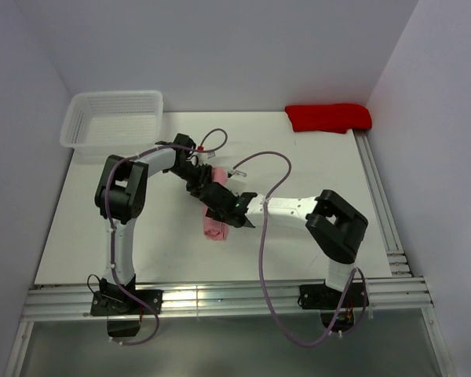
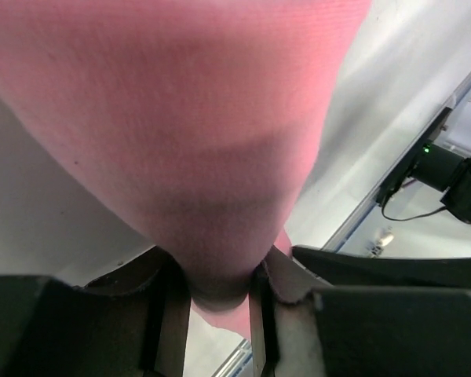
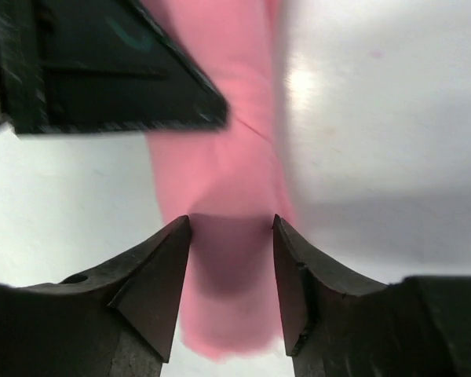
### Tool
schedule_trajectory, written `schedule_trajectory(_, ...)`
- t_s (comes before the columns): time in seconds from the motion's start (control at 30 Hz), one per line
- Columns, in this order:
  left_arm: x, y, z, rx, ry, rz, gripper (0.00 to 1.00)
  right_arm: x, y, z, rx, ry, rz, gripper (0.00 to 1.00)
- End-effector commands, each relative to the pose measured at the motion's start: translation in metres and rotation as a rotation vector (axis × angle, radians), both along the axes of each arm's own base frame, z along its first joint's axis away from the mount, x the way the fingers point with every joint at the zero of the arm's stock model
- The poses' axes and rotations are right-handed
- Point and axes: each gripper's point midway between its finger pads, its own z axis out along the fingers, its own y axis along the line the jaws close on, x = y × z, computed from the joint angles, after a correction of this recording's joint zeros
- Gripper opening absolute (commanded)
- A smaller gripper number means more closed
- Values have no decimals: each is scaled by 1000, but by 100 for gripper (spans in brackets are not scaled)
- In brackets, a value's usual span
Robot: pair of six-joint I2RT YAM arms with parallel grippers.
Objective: Roll the t-shirts
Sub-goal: Place the rolled tshirt into the container
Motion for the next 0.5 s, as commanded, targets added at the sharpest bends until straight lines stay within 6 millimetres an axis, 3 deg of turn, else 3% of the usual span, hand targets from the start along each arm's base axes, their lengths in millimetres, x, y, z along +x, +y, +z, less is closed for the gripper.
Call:
schedule_trajectory(0.0, 51, 17, -23, 174, -286, 5, 0, -17, -35, 14, -75, 25, -14, 54)
schedule_trajectory(0.03, 55, 17, -21, 179, -314, 2, 0, -14, -40, 38, -45, -22, -34, 56)
schedule_trajectory(0.1, 58, 16, -15, 199, -362, -17, 0, -17, -58, 53, -51, -47, -75, 57)
schedule_trajectory(0.13, 60, 16, -13, 209, -384, -19, 0, -16, -69, 78, -19, -97, -107, 57)
schedule_trajectory(0.17, 63, 13, -6, 208, -415, -22, 0, -18, -79, 83, -14, -110, -138, 58)
schedule_trajectory(0.2, 67, 12, -1, 206, -440, -29, 0, -23, -91, 103, 18, -139, -158, 58)
schedule_trajectory(0.33, 85, 3, 34, 168, -539, -29, 0, -34, -132, 127, 80, -206, -251, 60)
schedule_trajectory(0.47, 109, -7, 88, 118, -665, -17, 0, -44, -163, 120, 121, -221, -315, 60)
